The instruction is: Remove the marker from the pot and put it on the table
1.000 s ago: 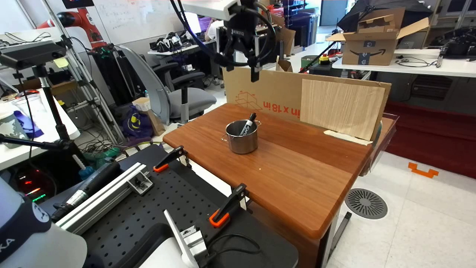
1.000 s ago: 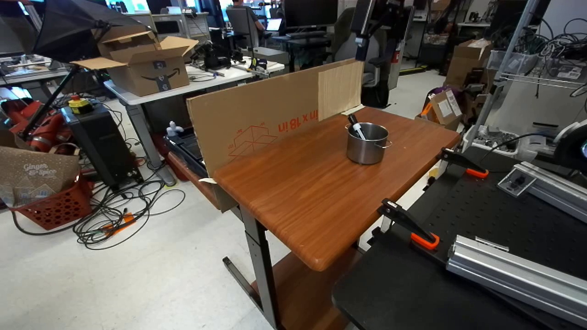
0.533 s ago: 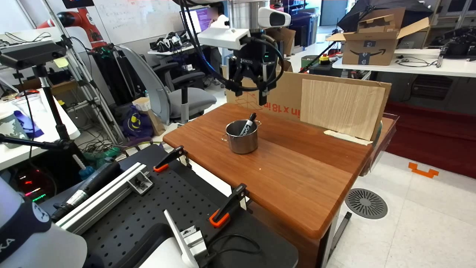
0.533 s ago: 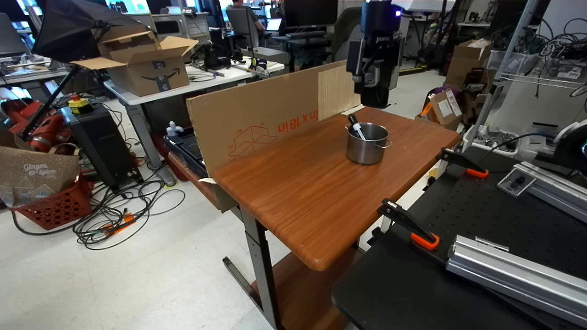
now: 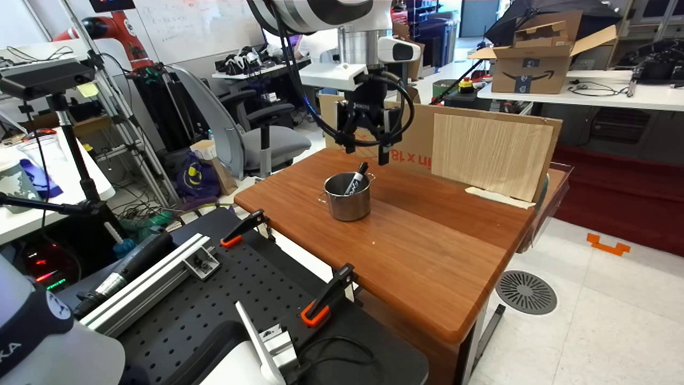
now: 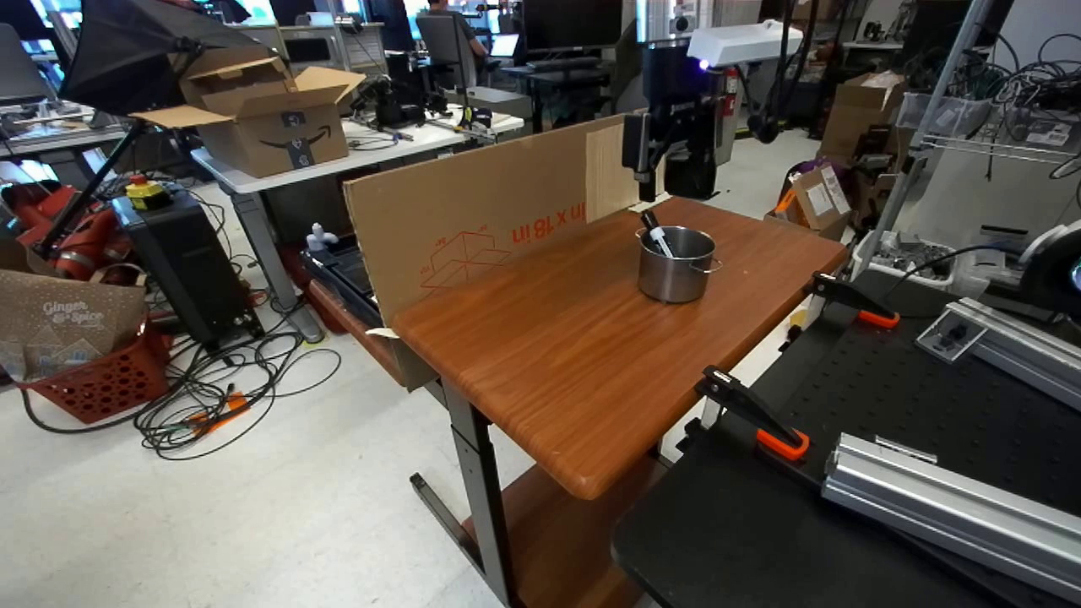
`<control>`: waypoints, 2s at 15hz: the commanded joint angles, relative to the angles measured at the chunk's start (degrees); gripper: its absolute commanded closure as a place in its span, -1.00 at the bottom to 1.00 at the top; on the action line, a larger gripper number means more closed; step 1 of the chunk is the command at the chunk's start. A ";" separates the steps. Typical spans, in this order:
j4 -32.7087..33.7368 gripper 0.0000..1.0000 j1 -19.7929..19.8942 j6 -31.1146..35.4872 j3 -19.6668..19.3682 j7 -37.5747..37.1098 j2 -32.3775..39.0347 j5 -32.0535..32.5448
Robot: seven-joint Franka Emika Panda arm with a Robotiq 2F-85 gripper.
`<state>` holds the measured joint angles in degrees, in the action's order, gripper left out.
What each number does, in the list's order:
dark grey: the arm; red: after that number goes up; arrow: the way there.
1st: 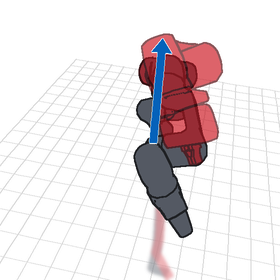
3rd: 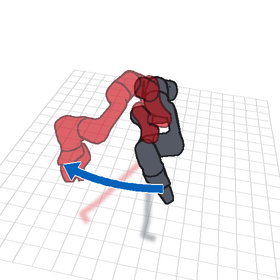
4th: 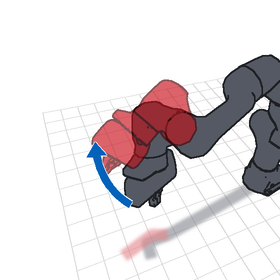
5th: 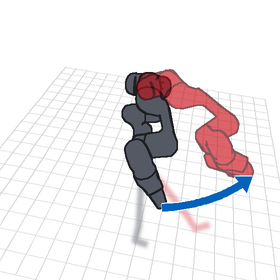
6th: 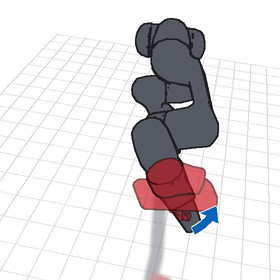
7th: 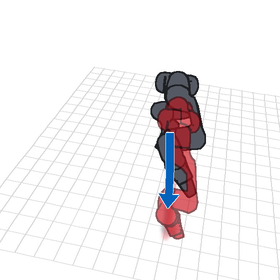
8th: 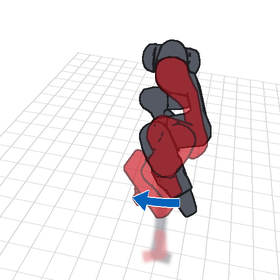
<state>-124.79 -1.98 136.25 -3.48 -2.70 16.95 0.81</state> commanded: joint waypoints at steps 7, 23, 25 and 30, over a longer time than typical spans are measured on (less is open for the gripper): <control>4.46 -0.50 -1.21 0.77 1.33 -2.35 5.41 1.92; 6.07 0.91 -1.33 0.06 1.23 -1.92 6.46 1.81; 5.13 0.91 -1.24 0.92 1.21 -1.81 5.27 1.76; 2.91 0.91 -0.78 1.97 1.49 -0.83 1.28 1.27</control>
<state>-119.15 -3.38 136.35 -2.45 -3.65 21.49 0.94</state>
